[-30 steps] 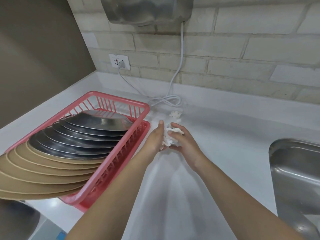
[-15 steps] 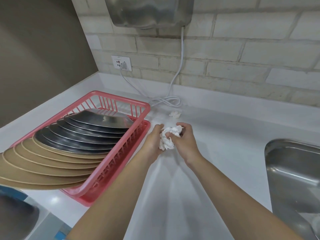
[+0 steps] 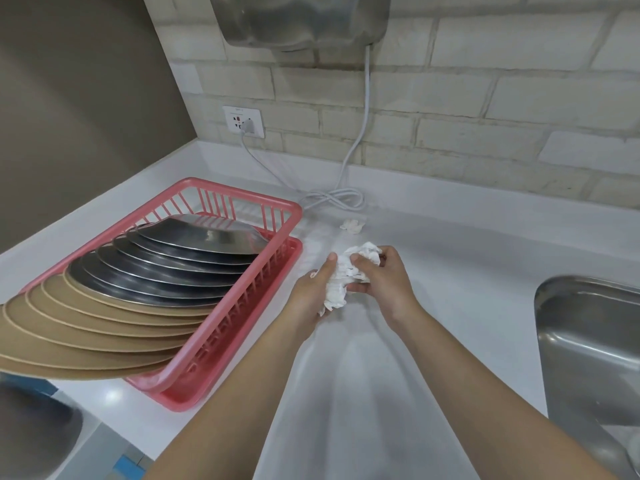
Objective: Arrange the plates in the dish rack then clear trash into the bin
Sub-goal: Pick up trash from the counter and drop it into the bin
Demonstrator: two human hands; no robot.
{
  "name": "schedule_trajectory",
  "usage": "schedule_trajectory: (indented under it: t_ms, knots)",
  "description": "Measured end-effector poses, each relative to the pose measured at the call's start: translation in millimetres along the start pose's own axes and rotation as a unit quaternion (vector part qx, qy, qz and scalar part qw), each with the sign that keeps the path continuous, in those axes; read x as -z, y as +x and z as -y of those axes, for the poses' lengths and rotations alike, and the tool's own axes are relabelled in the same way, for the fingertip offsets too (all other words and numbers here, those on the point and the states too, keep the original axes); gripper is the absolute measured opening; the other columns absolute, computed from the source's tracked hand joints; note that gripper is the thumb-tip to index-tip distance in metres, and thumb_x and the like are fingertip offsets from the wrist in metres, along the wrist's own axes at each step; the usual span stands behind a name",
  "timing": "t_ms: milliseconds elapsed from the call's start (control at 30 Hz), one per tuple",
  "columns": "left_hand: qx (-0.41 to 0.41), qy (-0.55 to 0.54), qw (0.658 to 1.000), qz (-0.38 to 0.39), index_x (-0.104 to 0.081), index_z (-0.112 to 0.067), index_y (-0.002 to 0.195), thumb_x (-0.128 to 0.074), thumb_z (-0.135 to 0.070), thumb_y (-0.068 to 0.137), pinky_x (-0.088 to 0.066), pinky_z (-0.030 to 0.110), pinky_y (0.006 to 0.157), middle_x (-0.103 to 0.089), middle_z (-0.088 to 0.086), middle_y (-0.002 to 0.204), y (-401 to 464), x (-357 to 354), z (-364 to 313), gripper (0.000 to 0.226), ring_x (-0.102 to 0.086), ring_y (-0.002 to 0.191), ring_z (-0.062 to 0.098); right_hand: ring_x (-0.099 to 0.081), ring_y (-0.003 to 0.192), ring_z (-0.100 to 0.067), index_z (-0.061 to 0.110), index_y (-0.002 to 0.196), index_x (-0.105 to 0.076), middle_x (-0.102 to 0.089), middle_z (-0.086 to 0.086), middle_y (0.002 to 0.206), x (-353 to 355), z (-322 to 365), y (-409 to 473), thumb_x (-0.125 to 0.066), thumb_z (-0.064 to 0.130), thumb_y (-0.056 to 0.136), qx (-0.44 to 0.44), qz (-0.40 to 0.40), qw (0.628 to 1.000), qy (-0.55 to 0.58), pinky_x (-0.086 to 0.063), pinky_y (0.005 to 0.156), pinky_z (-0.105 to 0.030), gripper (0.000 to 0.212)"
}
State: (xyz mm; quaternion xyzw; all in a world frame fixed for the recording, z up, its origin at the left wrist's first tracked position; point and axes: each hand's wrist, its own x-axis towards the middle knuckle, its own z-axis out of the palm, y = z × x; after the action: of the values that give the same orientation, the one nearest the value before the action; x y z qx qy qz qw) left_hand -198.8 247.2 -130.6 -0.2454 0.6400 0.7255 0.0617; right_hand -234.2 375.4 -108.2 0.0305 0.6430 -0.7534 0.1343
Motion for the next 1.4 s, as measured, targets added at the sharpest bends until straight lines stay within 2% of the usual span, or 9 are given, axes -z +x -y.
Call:
schedule_trajectory:
  t_ms: [100, 200, 400, 500, 700, 900, 1100, 1200, 1400]
  knots:
    - [0.011, -0.035, 0.999, -0.033, -0.061, -0.01, 0.083, -0.058, -0.014, 0.091, -0.039, 0.021, 0.044, -0.062, 0.007, 0.069, -10, 4, 2, 0.009, -0.055, 0.046, 0.013, -0.071, 0.082, -0.031, 0.001, 0.114, -0.048, -0.059, -0.026, 0.116, -2, -3, -7, -0.062, 0.006, 0.088, -0.019, 0.025, 1.0, -0.002, -0.059, 0.062, -0.036, 0.03]
    - [0.027, -0.047, 0.997, -0.057, -0.056, -0.007, 0.076, -0.048, 0.0, 0.086, -0.039, 0.025, 0.049, -0.058, 0.007, 0.057, -19, 13, 6, 0.015, -0.051, 0.049, 0.019, -0.07, 0.075, -0.025, 0.005, 0.113, -0.047, -0.06, -0.025, 0.117, -9, -4, -21, -0.059, 0.005, 0.089, -0.041, 0.038, 0.998, -0.016, -0.056, 0.056, -0.031, 0.026]
    - [0.026, -0.097, 0.994, -0.042, -0.055, -0.014, 0.089, -0.058, -0.022, 0.098, -0.042, 0.025, 0.052, -0.066, 0.005, 0.074, -48, 39, 21, 0.013, -0.058, 0.056, 0.019, -0.069, 0.062, -0.025, 0.011, 0.116, -0.04, -0.064, -0.014, 0.101, -30, -3, -55, -0.043, 0.002, 0.091, -0.04, 0.045, 0.998, -0.014, -0.056, 0.052, -0.033, 0.026]
    - [0.036, -0.055, 0.997, -0.045, -0.051, -0.013, 0.089, -0.053, -0.04, 0.099, -0.04, 0.025, 0.051, -0.061, 0.001, 0.06, -69, 51, 30, 0.029, -0.052, 0.051, 0.017, -0.053, 0.051, -0.018, 0.015, 0.116, -0.039, -0.059, -0.009, 0.089, -42, -9, -78, -0.04, 0.005, 0.089, -0.059, 0.055, 0.996, -0.046, -0.047, 0.046, -0.028, 0.028]
    - [0.051, -0.012, 0.999, -0.002, -0.057, -0.017, 0.102, -0.053, -0.052, 0.095, -0.038, 0.022, 0.047, -0.053, -0.004, 0.066, -126, 93, 61, 0.036, -0.052, 0.05, 0.013, -0.039, 0.047, -0.016, 0.021, 0.111, -0.044, -0.049, -0.005, 0.07, -75, -34, -136, -0.042, 0.014, 0.092, -0.103, 0.154, 0.982, -0.029, -0.043, 0.055, -0.03, 0.021]
    - [0.084, -0.143, 0.985, -0.037, -0.062, -0.013, 0.096, -0.057, -0.036, 0.094, -0.044, 0.027, 0.055, -0.059, -0.002, 0.062, -196, 167, 101, 0.024, -0.055, 0.05, 0.014, -0.034, 0.049, -0.012, 0.018, 0.078, -0.048, -0.043, 0.0, 0.063, -124, -65, -204, -0.049, 0.055, 0.093, -0.16, 0.204, 0.965, -0.033, -0.029, 0.053, -0.026, 0.04]
    - [0.032, -0.165, 0.98, -0.11, -0.056, -0.004, 0.11, -0.053, -0.027, 0.096, -0.051, 0.043, 0.077, -0.057, 0.013, 0.094, -258, 246, 118, 0.027, -0.062, 0.078, 0.025, -0.057, 0.056, -0.01, 0.007, 0.1, -0.051, -0.059, -0.009, 0.097, -195, -102, -263, -0.057, 0.025, 0.096, -0.13, 0.259, 0.954, -0.078, -0.039, 0.052, -0.024, 0.019]
    - [0.009, -0.178, 0.973, -0.148, -0.05, -0.017, 0.107, -0.057, -0.024, 0.094, -0.052, 0.041, 0.078, -0.056, 0.014, 0.105, -288, 287, 127, 0.016, -0.062, 0.093, 0.028, -0.058, 0.053, -0.014, 0.007, 0.105, -0.047, -0.063, -0.011, 0.088, -235, -115, -287, -0.057, 0.014, 0.097, -0.122, 0.275, 0.952, -0.051, -0.045, 0.046, -0.023, 0.015]
    - [-0.04, -0.21, 0.946, -0.244, -0.037, -0.019, 0.137, -0.068, 0.001, 0.086, -0.053, 0.028, 0.075, -0.053, 0.002, 0.12, -325, 377, 139, 0.063, -0.062, 0.097, 0.016, -0.028, 0.042, -0.009, 0.01, 0.096, -0.054, -0.036, 0.001, 0.056, -317, -135, -311, -0.05, 0.035, 0.1, -0.099, 0.308, 0.94, -0.112, -0.021, 0.037, -0.018, 0.026]
